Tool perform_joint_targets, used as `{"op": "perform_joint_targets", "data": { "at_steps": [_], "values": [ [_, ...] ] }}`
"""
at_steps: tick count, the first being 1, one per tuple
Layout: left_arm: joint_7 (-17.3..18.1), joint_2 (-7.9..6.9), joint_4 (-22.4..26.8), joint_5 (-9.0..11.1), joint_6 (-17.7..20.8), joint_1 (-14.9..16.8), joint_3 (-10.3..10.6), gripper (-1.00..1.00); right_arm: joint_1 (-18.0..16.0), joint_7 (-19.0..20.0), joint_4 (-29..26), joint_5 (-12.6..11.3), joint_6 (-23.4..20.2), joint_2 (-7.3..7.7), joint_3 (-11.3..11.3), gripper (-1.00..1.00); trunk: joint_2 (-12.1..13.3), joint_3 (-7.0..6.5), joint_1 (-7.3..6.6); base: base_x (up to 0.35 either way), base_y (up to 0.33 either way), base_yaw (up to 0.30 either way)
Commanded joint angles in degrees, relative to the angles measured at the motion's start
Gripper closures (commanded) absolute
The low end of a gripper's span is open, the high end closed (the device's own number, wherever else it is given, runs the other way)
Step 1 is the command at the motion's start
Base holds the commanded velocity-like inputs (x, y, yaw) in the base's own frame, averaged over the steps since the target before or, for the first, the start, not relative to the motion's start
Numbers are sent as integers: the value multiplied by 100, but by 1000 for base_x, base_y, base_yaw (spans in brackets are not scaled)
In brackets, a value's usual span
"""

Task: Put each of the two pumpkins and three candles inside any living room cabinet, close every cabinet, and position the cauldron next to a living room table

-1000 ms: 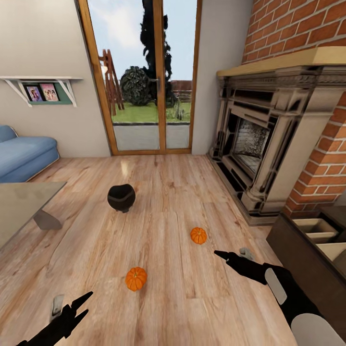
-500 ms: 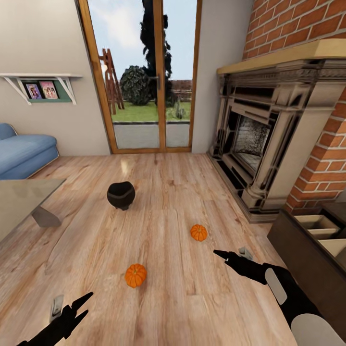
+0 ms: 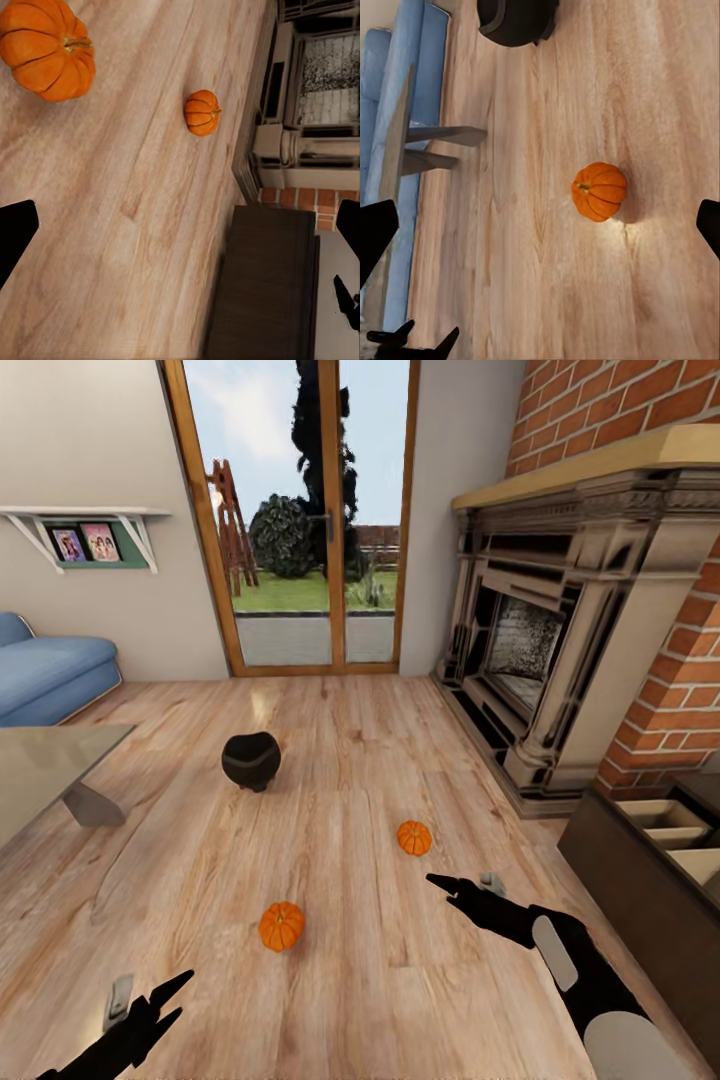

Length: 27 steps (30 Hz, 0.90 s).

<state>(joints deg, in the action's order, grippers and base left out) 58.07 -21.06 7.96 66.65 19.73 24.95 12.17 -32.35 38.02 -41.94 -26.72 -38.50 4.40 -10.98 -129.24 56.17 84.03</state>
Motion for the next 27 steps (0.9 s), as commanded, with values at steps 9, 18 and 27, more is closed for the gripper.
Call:
{"op": "perform_joint_targets", "data": {
  "at_steps": [9,18,27],
  "values": [
    [-76,-3,-3,48,-34,4,54,-100,44,96,-884,-461,-326,-153,-51,-100,-365,167,197,0,0,0],
    [-48,-3,7,23,15,9,74,-100,53,125,-1114,-558,-469,-139,-59,-100,-726,329,395,0,0,0],
    [18,-3,12,14,65,10,81,-100,53,147,-1152,-571,-489,-147,-69,-100,-1086,490,593,0,0,0]
  ]
}}
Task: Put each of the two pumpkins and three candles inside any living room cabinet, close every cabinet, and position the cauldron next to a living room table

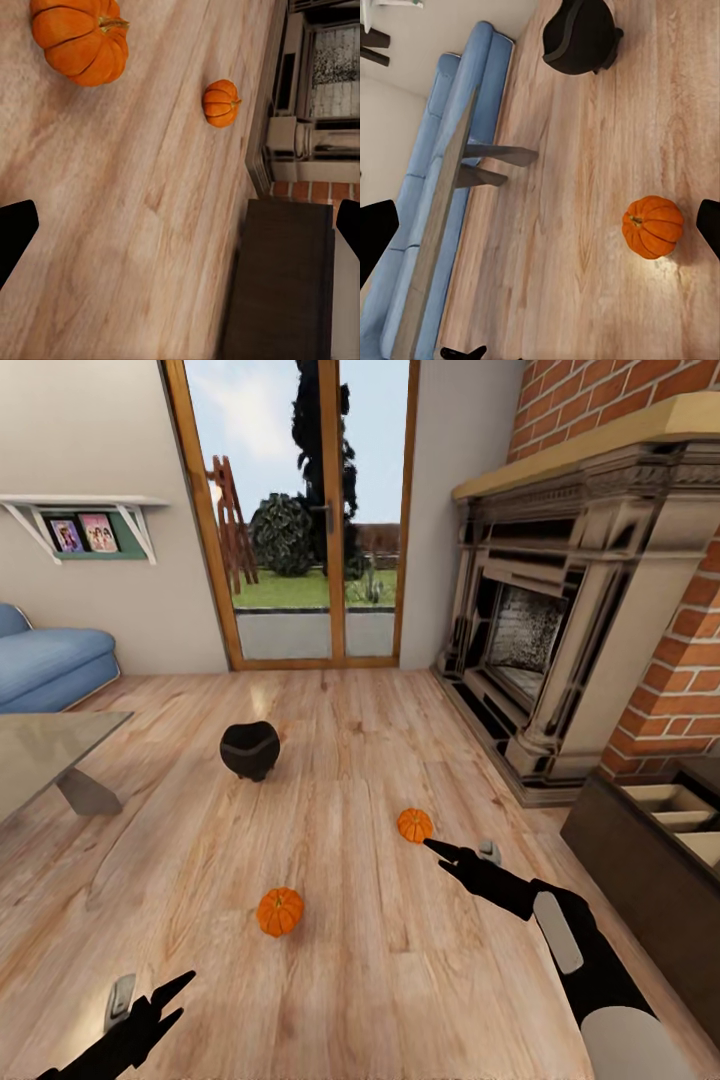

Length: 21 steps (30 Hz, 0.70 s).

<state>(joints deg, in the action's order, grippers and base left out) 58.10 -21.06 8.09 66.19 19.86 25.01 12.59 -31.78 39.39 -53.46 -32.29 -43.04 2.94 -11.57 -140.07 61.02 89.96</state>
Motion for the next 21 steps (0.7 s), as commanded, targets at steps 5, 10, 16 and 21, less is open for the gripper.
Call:
{"op": "perform_joint_targets", "data": {
  "at_steps": [5,10,16,21],
  "values": [
    [342,-3,-1,57,66,2,43,-100,-4,224,-5,-14,-37,14,-7,-100,-204,95,109,0,0,0],
    [632,-3,-2,49,82,2,43,-100,-3,455,-3,-15,-135,35,-53,-100,-320,194,177,0,0,0],
    [657,-3,-6,65,84,0,42,-100,-3,499,-6,-15,-176,39,-77,-100,-328,327,192,0,0,0],
    [522,1,3,82,225,16,32,-100,-3,506,-6,-15,-185,32,-76,-100,-335,438,205,0,0,0]
  ]
}}
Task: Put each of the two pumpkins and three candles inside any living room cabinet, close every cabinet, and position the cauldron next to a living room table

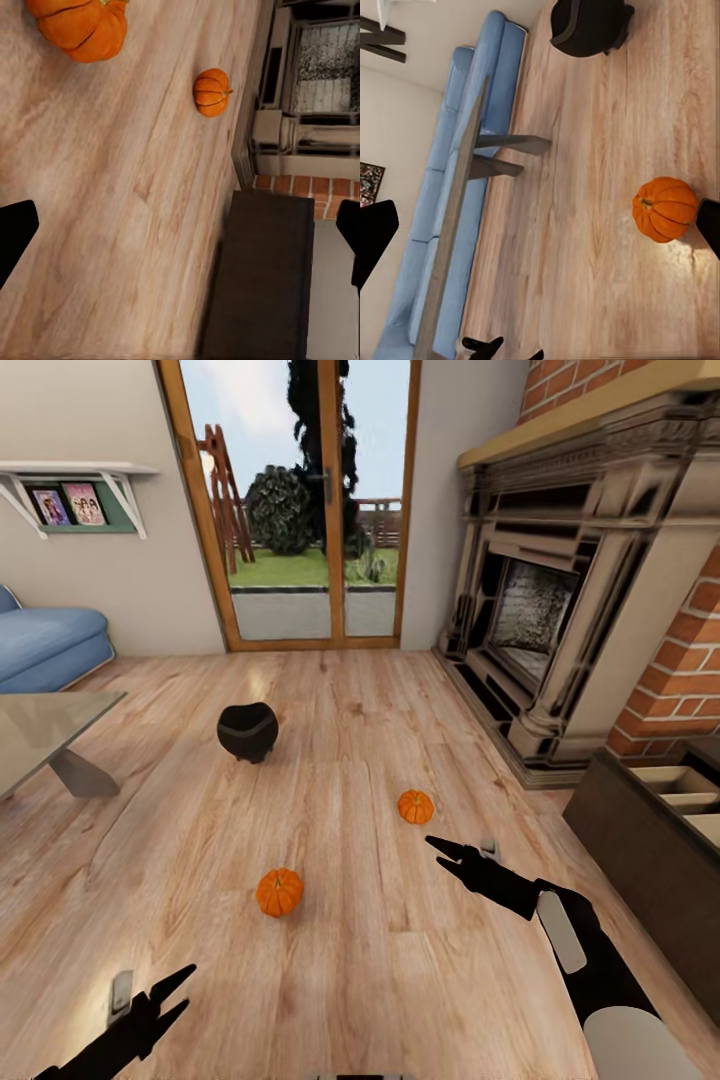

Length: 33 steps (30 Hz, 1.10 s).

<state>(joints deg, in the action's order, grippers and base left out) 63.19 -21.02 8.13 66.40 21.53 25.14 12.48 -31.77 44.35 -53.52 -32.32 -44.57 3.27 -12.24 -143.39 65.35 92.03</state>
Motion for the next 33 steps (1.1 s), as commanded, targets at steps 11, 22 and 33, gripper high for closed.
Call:
{"op": "perform_joint_targets", "data": {
  "at_steps": [11,22,33],
  "values": [
    [-187,-21,3,70,651,516,47,-100,-2,12,0,-9,-34,6,-14,-100,-17,249,27,0,0,0],
    [-411,9,-3,53,603,570,46,-100,0,197,-8,-5,-26,7,-15,-100,-32,493,55,0,0,0],
    [-409,10,27,33,383,564,54,-100,4,359,-28,-7,-25,16,-25,-100,-46,737,84,0,0,0]
  ]
}}
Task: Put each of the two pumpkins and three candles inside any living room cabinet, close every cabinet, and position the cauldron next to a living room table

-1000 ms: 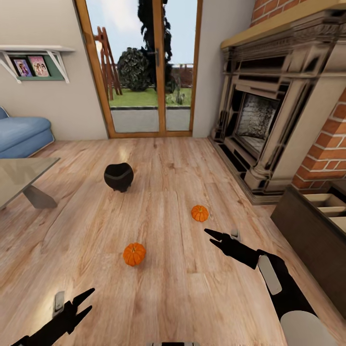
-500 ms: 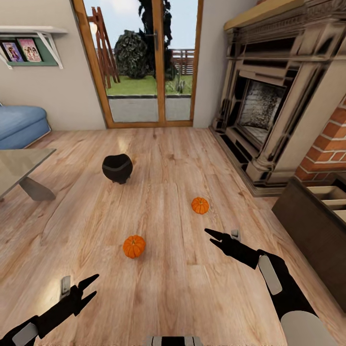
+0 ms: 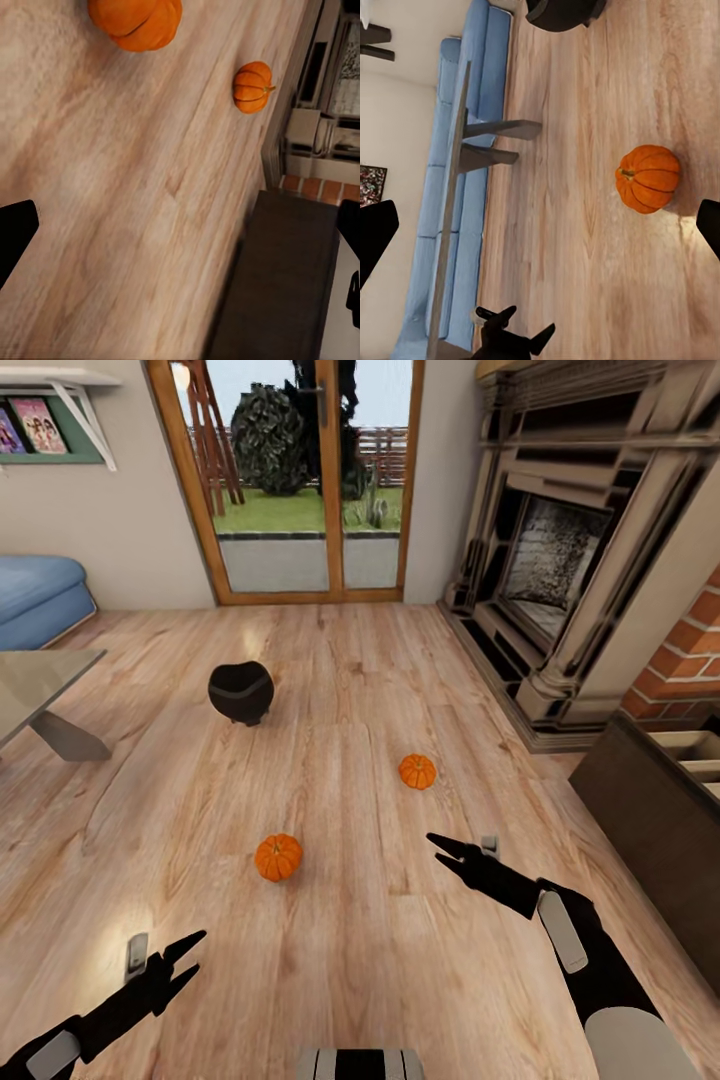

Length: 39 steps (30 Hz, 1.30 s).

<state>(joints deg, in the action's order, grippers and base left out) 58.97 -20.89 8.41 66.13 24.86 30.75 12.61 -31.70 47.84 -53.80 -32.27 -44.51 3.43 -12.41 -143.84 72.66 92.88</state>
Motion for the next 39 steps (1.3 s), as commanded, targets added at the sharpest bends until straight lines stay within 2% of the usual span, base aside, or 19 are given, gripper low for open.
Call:
{"op": "perform_joint_targets", "data": {
  "at_steps": [1,7,20,23,26,31,39],
  "values": [
    [23,-3,6,60,44,4,42,-100,-3,76,-23,-10,-35,-1,-27,-100,-3,27,1,0,0,0],
    [130,-3,18,58,38,2,46,-100,10,202,-135,-8,-52,0,-136,-100,-11,160,17,0,0,0],
    [314,-6,27,53,43,1,49,-100,15,230,-179,-15,-58,0,-156,-100,-29,448,50,0,0,0],
    [339,-8,33,50,40,1,55,-100,28,246,-355,-16,-70,-4,-156,-100,-33,514,58,0,0,0],
    [353,-6,36,49,37,1,56,-100,143,274,-681,-8,-383,-13,-160,-100,-37,581,66,0,0,0],
    [389,-4,37,49,41,1,57,-100,229,293,-874,0,-668,-17,-164,-100,-37,581,66,0,0,0],
    [390,-12,38,49,44,1,57,-100,249,296,-911,1,-724,-18,-165,-100,-37,581,66,85,-46,0]
  ]
}}
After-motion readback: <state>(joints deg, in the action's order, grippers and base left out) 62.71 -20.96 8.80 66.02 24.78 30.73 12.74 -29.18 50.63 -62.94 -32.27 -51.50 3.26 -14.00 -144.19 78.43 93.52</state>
